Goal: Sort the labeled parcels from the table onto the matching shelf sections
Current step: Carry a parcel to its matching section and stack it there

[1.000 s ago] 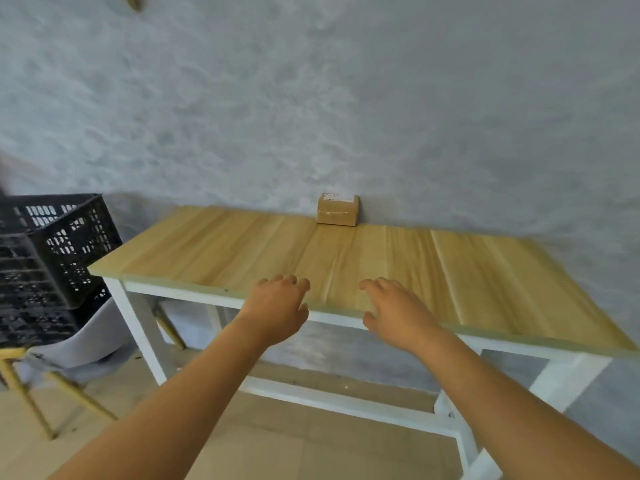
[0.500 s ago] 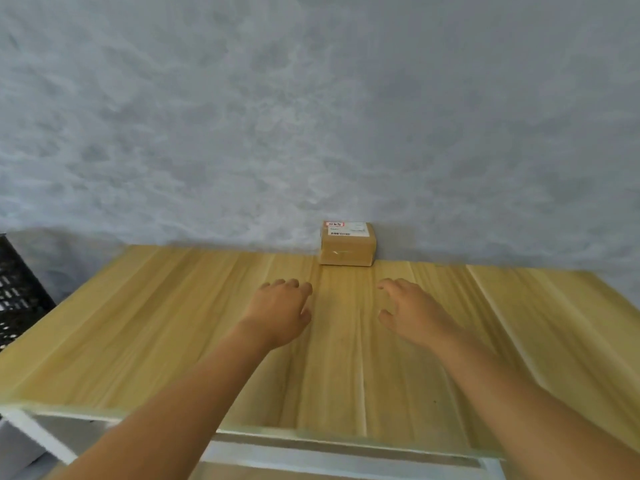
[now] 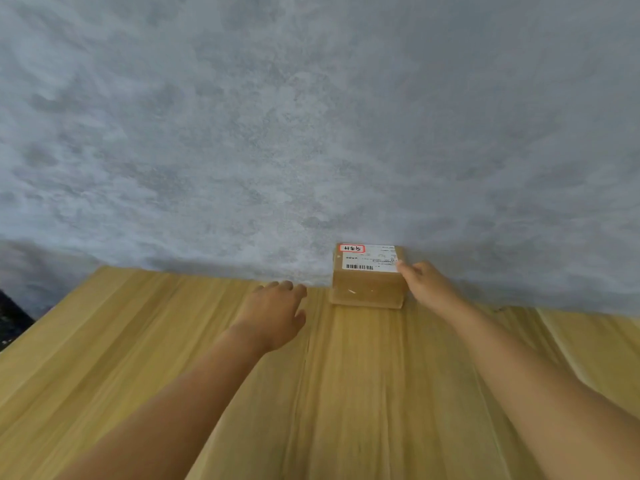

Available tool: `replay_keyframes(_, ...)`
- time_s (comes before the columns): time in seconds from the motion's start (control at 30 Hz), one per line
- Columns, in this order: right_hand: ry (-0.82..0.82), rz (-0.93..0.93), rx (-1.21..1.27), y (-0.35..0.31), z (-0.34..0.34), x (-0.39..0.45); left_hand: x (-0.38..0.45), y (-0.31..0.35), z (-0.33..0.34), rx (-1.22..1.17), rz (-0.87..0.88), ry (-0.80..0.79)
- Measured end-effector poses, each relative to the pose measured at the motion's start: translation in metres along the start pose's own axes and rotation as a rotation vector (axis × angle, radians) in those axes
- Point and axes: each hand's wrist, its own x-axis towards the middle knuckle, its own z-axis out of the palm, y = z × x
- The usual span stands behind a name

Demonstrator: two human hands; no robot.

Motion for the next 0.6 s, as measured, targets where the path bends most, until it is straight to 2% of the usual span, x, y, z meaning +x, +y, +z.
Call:
replay_keyframes(0.27,-0.170,0.195,0.223,-0.005,0.015,0.037,0.034,-0.013,0.013,-0.038,0.016,-0.010)
replay_keyframes(0.4,-0.180,0.170,0.344,-0.003,0.017,0.033,0.040,-0.019,0.018,-0.050,0.023,-0.027)
replay_keyframes(0.53,-0.149,0.131,0.572,-0.009,0.018,0.015,0.038,-0.022,0.017,-0.052,0.055,-0.038)
replay_keyframes(0.6,-0.133,0.123,0.598,-0.011,0.017,0.002,0.036,-0.024,0.013,-0.049,0.084,-0.027)
